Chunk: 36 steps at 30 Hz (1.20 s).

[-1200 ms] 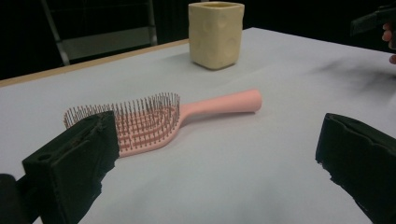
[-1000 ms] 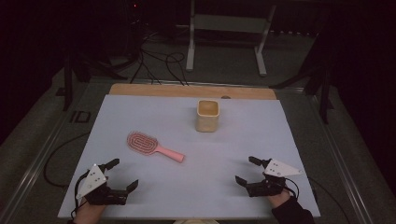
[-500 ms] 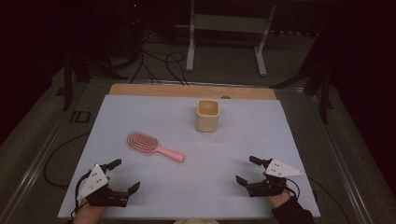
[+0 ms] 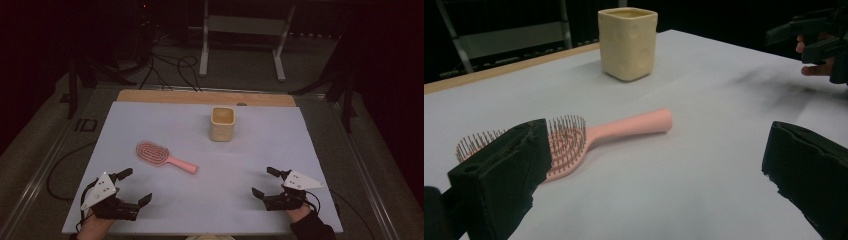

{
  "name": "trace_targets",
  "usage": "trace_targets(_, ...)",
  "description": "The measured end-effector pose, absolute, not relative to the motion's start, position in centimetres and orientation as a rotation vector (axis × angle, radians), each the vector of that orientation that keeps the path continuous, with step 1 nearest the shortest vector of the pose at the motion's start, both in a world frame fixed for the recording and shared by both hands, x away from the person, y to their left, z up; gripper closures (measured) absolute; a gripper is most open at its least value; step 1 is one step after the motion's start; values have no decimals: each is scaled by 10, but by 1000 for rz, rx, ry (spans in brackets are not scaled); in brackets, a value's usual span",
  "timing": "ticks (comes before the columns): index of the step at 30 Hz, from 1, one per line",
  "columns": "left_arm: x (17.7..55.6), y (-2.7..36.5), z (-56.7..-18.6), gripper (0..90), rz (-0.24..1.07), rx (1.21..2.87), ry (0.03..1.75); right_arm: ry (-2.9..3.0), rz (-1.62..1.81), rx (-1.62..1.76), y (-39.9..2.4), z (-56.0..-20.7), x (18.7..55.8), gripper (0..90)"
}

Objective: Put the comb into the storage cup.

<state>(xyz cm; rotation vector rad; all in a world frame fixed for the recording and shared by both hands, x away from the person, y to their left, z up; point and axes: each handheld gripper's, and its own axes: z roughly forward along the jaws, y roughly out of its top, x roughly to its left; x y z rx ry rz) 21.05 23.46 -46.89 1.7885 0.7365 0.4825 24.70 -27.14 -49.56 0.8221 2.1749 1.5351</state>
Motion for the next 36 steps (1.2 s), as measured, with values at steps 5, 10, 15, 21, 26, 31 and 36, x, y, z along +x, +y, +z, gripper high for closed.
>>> trace_targets(5,214,234,-459,2,475,1796,732,2172,1535,825,-271,-495,246,87)
trace_targets(10,217,235,-452,2,458,1779,742,2169,1532,823,-271,-494,246,87)
trace_targets(15,222,233,-441,2,454,1785,729,2168,1535,821,-271,-494,245,87)
trace_targets(21,230,229,-426,2,450,1776,715,2170,1537,822,-270,-493,245,87)
trace_targets(26,242,222,-417,2,438,1780,720,2165,1544,828,-271,-493,245,88)
trace_targets(31,250,216,-412,2,430,1791,718,2163,1545,824,-271,-493,245,88)
trace_targets(36,259,208,-404,2,419,1799,712,2164,1547,827,-271,-493,245,88)
